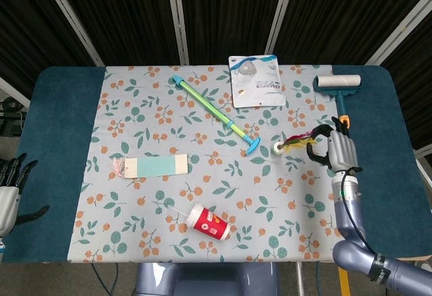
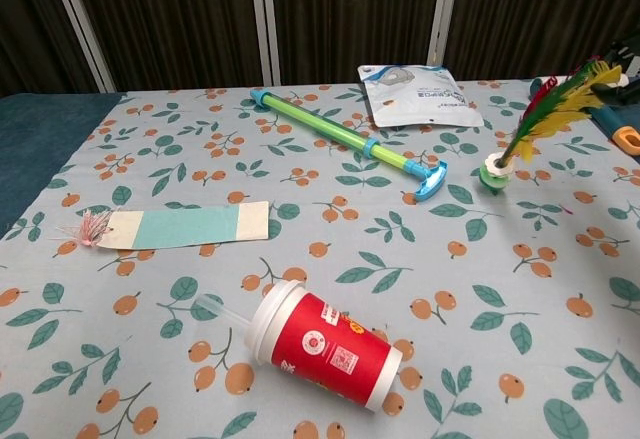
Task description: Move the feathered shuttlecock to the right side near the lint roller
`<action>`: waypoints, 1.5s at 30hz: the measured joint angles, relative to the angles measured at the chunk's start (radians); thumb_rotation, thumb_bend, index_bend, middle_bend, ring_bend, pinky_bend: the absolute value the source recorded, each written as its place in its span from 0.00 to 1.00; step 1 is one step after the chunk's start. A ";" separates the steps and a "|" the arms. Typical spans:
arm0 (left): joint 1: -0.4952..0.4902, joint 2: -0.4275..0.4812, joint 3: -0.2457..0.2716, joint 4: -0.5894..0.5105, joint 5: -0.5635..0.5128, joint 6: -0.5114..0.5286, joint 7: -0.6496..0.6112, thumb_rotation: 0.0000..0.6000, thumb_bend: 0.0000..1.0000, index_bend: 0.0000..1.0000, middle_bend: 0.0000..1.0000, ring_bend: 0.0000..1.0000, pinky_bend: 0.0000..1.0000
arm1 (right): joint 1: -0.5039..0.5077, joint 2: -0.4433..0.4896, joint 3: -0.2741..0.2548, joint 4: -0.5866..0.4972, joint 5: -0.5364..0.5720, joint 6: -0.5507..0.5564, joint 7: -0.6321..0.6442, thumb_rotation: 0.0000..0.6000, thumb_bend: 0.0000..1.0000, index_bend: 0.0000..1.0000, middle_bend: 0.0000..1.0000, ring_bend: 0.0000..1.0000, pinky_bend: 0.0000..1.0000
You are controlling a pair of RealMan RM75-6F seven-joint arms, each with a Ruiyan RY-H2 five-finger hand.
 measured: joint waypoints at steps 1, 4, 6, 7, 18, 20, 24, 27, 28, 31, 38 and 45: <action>0.000 0.000 0.000 0.000 0.000 0.000 0.000 0.92 0.15 0.11 0.00 0.00 0.00 | -0.001 0.002 -0.003 0.001 0.000 -0.001 0.003 1.00 0.39 0.62 0.32 0.00 0.00; 0.001 0.000 0.000 0.000 0.001 0.001 0.000 0.92 0.14 0.11 0.00 0.00 0.00 | -0.005 0.005 -0.010 0.004 -0.001 -0.002 0.008 1.00 0.39 0.62 0.32 0.00 0.00; 0.001 0.000 0.000 0.000 0.001 0.001 0.000 0.92 0.14 0.11 0.00 0.00 0.00 | -0.007 0.007 -0.014 0.005 -0.003 -0.002 0.010 1.00 0.39 0.62 0.32 0.00 0.00; 0.001 0.000 0.000 0.000 0.001 0.001 -0.001 0.92 0.14 0.11 0.00 0.00 0.00 | -0.008 0.007 -0.017 0.006 -0.004 -0.002 0.011 1.00 0.39 0.62 0.32 0.00 0.00; 0.000 0.001 0.001 0.000 0.002 0.000 -0.003 0.93 0.14 0.11 0.00 0.00 0.00 | -0.015 0.015 -0.029 0.013 -0.010 -0.002 0.025 1.00 0.39 0.62 0.32 0.00 0.00; 0.000 0.001 0.001 0.000 0.002 0.000 -0.003 0.92 0.14 0.11 0.00 0.00 0.00 | -0.016 0.016 -0.029 0.012 -0.014 0.001 0.030 1.00 0.39 0.62 0.32 0.00 0.00; 0.000 0.001 0.001 0.000 0.002 0.000 -0.002 0.93 0.14 0.11 0.00 0.00 0.00 | -0.018 0.018 -0.029 0.010 -0.017 0.003 0.035 1.00 0.39 0.62 0.32 0.00 0.00; 0.000 0.001 0.001 0.000 0.002 0.000 -0.002 0.92 0.14 0.11 0.00 0.00 0.00 | -0.018 0.019 -0.030 0.011 -0.014 0.002 0.035 1.00 0.39 0.62 0.32 0.00 0.00; 0.001 0.001 0.001 0.000 0.002 0.001 -0.002 0.92 0.14 0.11 0.00 0.00 0.00 | -0.018 0.019 -0.030 0.012 -0.013 0.001 0.036 1.00 0.39 0.62 0.32 0.00 0.00; 0.000 0.001 0.001 0.000 0.002 0.000 -0.002 0.92 0.14 0.11 0.00 0.00 0.00 | -0.018 0.019 -0.031 0.014 -0.012 0.000 0.037 1.00 0.39 0.62 0.31 0.00 0.00; 0.000 0.001 0.001 0.000 0.002 0.000 -0.003 0.92 0.14 0.11 0.00 0.00 0.00 | -0.016 0.019 -0.033 0.024 0.005 -0.007 0.034 1.00 0.37 0.52 0.25 0.00 0.00; 0.000 0.001 0.000 -0.001 0.001 0.000 -0.001 0.92 0.14 0.11 0.00 0.00 0.00 | -0.021 0.029 -0.035 0.022 -0.002 -0.007 0.045 1.00 0.33 0.33 0.16 0.00 0.00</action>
